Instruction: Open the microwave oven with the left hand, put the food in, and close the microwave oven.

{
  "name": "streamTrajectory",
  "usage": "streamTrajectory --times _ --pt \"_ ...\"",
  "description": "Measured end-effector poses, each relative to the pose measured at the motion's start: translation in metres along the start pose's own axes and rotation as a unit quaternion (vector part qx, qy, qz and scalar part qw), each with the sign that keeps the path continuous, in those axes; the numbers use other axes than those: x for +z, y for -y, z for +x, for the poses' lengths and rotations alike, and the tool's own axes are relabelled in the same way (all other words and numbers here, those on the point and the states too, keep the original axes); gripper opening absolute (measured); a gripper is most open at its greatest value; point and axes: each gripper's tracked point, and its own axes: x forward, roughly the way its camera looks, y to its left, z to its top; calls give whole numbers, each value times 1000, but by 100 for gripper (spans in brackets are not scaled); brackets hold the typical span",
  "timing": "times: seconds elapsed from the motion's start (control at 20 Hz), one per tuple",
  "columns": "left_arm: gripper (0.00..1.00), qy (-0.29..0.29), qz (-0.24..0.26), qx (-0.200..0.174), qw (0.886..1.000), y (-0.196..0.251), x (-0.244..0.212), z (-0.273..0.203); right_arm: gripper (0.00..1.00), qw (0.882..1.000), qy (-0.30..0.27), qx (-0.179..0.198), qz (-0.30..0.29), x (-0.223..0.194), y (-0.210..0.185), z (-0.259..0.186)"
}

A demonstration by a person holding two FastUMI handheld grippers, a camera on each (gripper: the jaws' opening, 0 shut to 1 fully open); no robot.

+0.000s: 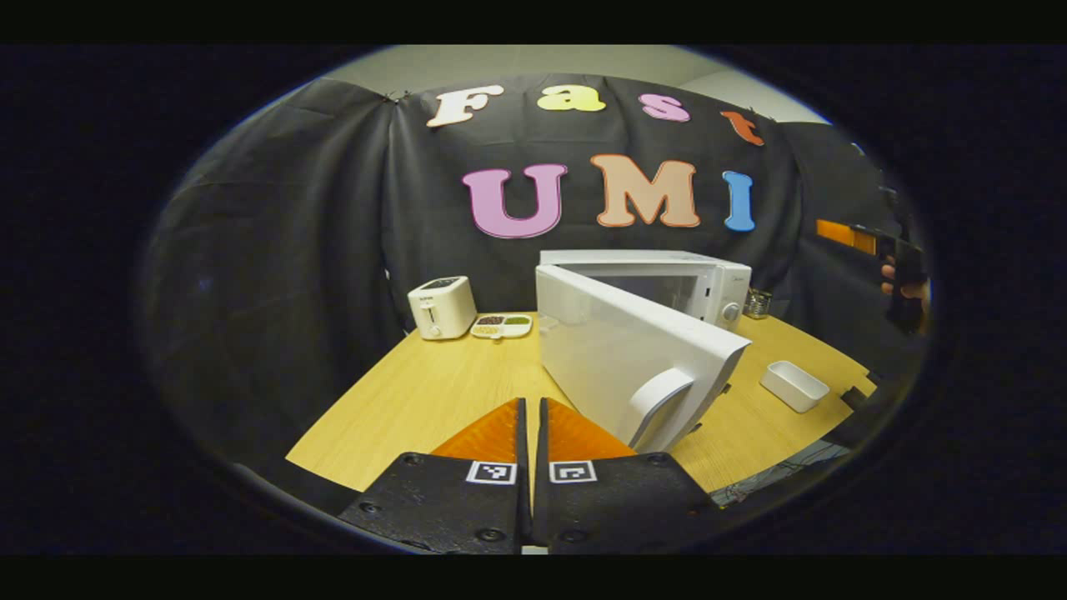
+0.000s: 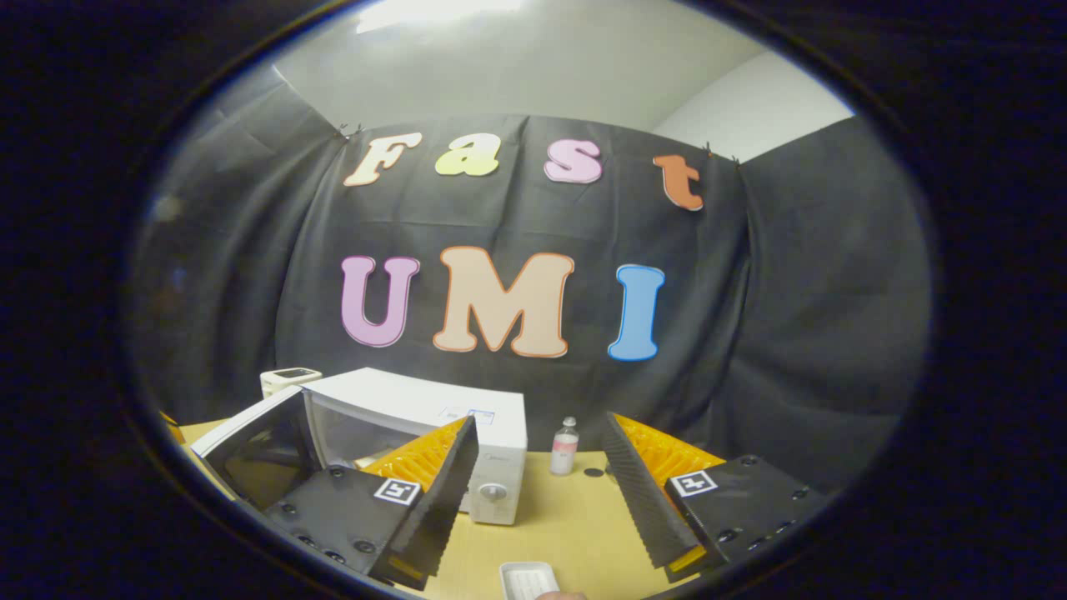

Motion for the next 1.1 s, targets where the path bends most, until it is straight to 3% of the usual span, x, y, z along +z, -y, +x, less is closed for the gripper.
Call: streamTrajectory --times 0.1,0.15,0.2,0.25,0.5,1.1 --pt "0 3 28 -14 1000 8 -2 6 83 1000 8 -4 -7 11 7 -6" --pt "0 4 37 -20 999 11 -3 9 95 1000 6 -3 -1 13 8 -7" --pt "1 1 41 -25 999 15 -6 12 92 1000 1 -3 8 12 10 -10" --pt "0 -5 42 -28 999 18 -10 14 97 1000 1 -5 19 14 13 -11" --pt "0 -11 25 -38 999 32 -15 21 99 1000 5 -25 12 21 35 -11" --pt "0 -13 41 -58 997 73 -12 32 96 1000 8 -13 -19 27 45 -11"
